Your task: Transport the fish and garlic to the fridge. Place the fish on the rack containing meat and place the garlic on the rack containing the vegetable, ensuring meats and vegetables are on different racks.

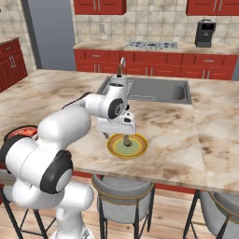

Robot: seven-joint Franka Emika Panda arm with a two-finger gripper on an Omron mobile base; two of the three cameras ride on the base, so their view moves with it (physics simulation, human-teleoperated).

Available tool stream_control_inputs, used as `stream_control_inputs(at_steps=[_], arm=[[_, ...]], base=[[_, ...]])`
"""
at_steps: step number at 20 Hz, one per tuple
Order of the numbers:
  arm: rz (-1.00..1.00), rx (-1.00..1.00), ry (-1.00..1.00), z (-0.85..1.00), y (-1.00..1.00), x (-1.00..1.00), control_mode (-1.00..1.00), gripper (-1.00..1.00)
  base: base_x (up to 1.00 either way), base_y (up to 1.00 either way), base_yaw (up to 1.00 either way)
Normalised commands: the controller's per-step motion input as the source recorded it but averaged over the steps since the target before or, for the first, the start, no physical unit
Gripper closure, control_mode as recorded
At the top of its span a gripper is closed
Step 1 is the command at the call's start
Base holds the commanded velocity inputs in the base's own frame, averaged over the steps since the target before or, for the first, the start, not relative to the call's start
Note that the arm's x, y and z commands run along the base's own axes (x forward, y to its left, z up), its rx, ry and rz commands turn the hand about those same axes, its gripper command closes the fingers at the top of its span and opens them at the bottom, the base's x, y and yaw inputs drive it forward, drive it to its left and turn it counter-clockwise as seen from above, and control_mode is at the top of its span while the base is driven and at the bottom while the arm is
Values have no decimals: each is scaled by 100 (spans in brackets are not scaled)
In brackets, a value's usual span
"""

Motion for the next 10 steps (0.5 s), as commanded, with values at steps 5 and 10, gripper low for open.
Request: stream_control_inputs(at_steps=[5,10], arm=[[0,0,-3,-33,0,19,-100,-100],[0,0,-6,-25,-2,11,-100,-100]], base=[[0,0,0],[0,0,0]])
